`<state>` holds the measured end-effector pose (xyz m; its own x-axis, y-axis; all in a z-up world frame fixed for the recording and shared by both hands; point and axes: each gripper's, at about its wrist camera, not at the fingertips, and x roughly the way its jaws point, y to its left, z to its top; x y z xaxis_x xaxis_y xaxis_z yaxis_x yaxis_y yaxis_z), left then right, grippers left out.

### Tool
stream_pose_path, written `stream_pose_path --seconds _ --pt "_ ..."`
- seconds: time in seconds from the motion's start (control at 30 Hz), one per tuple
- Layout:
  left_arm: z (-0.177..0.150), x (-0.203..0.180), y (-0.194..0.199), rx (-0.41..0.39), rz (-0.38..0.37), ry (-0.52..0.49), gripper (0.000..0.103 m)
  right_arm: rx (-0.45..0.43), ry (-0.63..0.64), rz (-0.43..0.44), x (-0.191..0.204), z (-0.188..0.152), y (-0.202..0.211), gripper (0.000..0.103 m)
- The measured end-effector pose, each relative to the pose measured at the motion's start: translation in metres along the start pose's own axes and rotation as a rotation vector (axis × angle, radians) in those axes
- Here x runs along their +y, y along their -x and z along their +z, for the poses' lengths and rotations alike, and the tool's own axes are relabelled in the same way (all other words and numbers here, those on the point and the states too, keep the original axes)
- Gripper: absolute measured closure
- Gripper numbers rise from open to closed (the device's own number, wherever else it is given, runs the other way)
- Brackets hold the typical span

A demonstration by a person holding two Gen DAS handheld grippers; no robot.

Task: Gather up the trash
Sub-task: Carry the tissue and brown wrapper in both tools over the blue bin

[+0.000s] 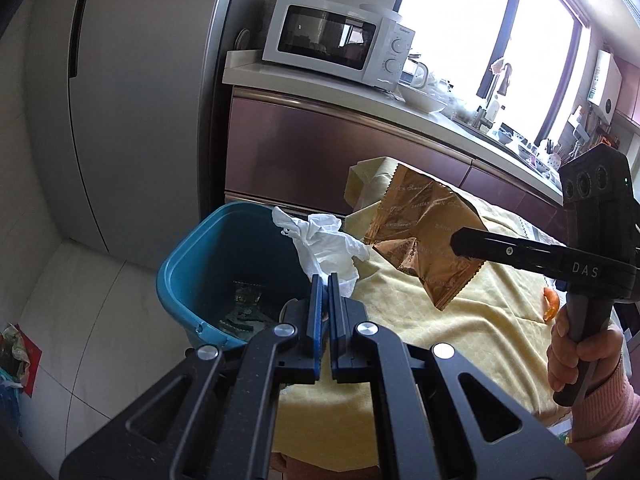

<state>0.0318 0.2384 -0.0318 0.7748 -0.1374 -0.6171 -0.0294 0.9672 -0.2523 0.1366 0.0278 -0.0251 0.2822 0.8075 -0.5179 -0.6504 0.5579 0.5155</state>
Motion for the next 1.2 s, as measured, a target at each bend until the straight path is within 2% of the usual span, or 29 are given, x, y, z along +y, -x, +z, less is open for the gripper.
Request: stream_pose_path --seconds 0.37,0.63,1.2 --pt "-0.001 0.012 -0.007 0.004 0.029 0.03 0.1 0.04 -0.006 0.017 -0.002 0.006 -0.023 0.089" --pt "-0.001 0.02 -0.019 0.012 0.088 0.027 0.1 0.063 0.003 0.01 0.0 0.008 -0.035 0.089" --pt "-0.003 0.033 -0.031 0.024 0.107 0.047 0.1 0.117 0.023 -0.015 0.006 0.015 -0.063 0.089"
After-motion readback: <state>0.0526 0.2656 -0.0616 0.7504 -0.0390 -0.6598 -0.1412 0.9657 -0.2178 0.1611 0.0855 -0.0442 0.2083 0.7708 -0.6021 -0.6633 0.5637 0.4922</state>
